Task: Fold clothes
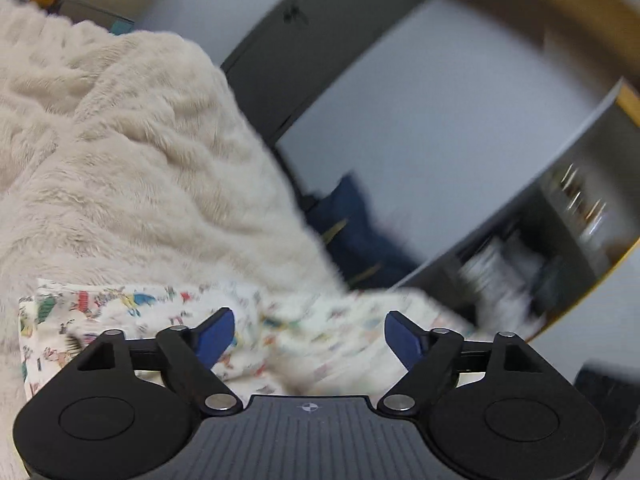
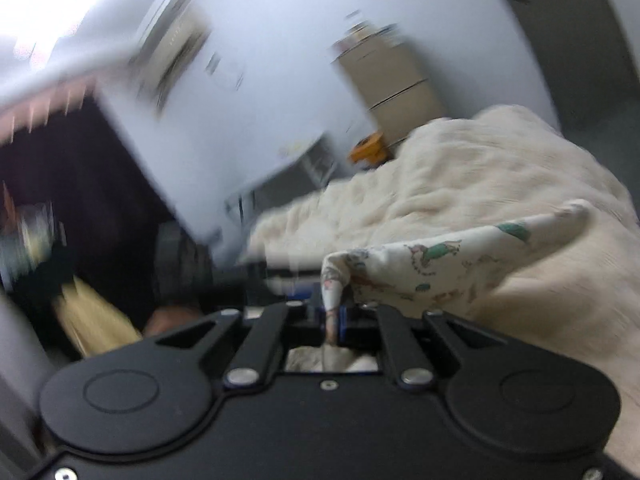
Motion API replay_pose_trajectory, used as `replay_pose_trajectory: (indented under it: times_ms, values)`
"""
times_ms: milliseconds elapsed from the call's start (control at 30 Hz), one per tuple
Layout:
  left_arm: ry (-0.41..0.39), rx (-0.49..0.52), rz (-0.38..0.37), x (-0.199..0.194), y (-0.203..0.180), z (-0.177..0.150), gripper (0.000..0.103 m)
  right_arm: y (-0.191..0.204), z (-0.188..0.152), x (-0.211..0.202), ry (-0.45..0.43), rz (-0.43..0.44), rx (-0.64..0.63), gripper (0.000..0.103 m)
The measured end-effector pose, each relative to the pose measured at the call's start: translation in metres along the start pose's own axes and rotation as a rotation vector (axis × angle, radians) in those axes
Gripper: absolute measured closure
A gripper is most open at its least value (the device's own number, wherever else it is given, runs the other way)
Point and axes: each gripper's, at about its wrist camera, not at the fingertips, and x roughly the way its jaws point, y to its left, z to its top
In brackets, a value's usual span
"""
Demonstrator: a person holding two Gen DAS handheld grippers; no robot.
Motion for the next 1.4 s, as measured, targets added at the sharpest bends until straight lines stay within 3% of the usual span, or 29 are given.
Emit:
replay_pose_trajectory:
  times_ms: [100, 167, 267, 367, 533, 800, 867, 967, 1033, 1100, 1167, 1300, 1400]
  values:
    - [0.025, 0.001, 0.001, -0.007, 0.011, -0.004, 0.022, 0.065, -0.036, 0.039, 0.129, -0.026, -0.273, 0.066]
    - [0.057, 0.022, 0.031, -0.002, 0.015, -0.009, 0.022, 0.09, -0.07, 0.055, 0.233, -0.007, -0.426, 0.065]
    - [0.101, 0.059, 0.041, 0.008, 0.019, -0.018, 0.021, 0.071, -0.076, 0.03, 0.222, 0.055, -0.394, 0.063]
    - [0.112, 0.085, 0.073, 0.015, 0.019, -0.021, 0.02, 0.034, -0.072, -0.012, 0.16, 0.075, -0.333, 0.044]
    - [0.134, 0.186, 0.128, 0.023, 0.008, -0.024, 0.02, -0.011, -0.078, -0.041, 0.15, 0.019, -0.304, 0.044]
    - [0.201, 0.765, 0.183, 0.009, -0.056, -0.073, 0.02, -0.044, -0.083, -0.015, 0.165, 0.017, -0.18, 0.043]
    - [0.252, 0.987, 0.261, 0.02, -0.073, -0.102, 0.02, -0.045, -0.087, -0.016, 0.165, 0.021, -0.179, 0.043]
    - [0.244, 1.094, 0.347, 0.036, -0.082, -0.117, 0.025, -0.045, -0.088, -0.021, 0.165, 0.02, -0.188, 0.043]
    - [0.216, 1.064, 0.358, 0.043, -0.081, -0.112, 0.036, -0.046, -0.087, -0.02, 0.163, 0.024, -0.178, 0.042]
    - [0.197, 0.994, 0.33, 0.045, -0.077, -0.102, 0.056, -0.045, -0.087, -0.02, 0.162, 0.026, -0.181, 0.042]
    - [0.173, 0.917, 0.306, 0.045, -0.073, -0.09, 0.099, -0.041, -0.088, -0.019, 0.161, 0.034, -0.189, 0.042]
    - [0.081, 0.726, 0.3, 0.026, -0.058, -0.058, 0.101, -0.035, -0.088, -0.018, 0.159, 0.049, -0.207, 0.042]
    - [-0.044, 0.464, 0.225, -0.005, -0.03, -0.016, 0.102, -0.03, -0.088, -0.017, 0.157, 0.06, -0.219, 0.042]
